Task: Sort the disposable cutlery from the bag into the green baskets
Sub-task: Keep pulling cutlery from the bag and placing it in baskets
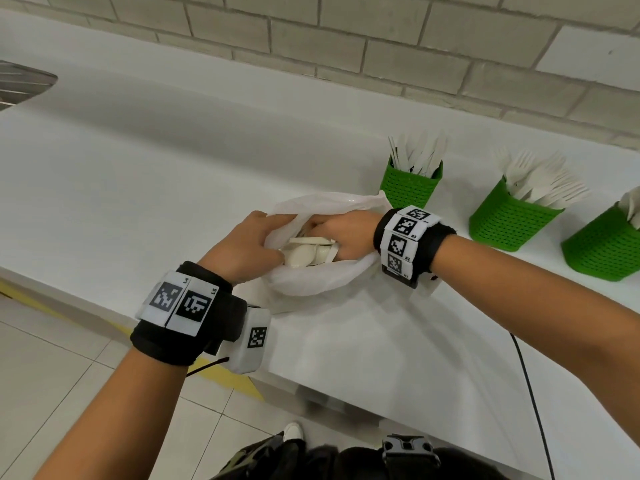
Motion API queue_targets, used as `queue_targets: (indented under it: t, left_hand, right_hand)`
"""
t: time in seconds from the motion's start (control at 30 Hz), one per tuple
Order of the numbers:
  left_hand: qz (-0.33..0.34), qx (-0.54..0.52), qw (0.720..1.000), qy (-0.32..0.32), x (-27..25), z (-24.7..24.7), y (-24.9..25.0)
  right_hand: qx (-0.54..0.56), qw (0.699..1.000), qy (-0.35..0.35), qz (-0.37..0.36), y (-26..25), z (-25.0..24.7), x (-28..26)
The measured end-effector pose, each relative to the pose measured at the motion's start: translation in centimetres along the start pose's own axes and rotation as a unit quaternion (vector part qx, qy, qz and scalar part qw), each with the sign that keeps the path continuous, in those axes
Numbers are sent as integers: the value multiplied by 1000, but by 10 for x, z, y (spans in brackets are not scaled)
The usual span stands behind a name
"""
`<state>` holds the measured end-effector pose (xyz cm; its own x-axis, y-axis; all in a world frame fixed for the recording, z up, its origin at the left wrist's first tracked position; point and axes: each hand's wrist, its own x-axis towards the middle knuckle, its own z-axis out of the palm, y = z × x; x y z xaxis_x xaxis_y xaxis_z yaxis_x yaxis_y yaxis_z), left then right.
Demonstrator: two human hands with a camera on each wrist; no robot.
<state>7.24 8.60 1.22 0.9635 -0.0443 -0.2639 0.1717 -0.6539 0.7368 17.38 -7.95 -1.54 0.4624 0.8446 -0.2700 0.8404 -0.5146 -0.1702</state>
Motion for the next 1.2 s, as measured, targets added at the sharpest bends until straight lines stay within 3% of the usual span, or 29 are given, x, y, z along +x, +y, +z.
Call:
queue_targets:
  t: [0.13, 0.27, 0.73, 1.03, 1.2]
  left_hand:
    - [1, 18, 1000, -9, -2, 4, 5]
    - [-22, 4, 1000, -15, 2, 0, 5]
    - [-42, -98, 994, -12, 1, -11, -3]
    - [28, -26, 996, -81, -8, -16, -1]
    - [35, -56, 997, -41, -1, -15, -4]
  right_hand:
    - [57, 996, -29, 65, 3, -8, -3]
    - [108, 990, -29, 82, 4, -14, -7]
    - [106, 994, 27, 27, 2, -12, -18]
    - [137, 988, 47, 58, 1, -17, -19]
    - [225, 971, 62, 44, -9, -22, -23]
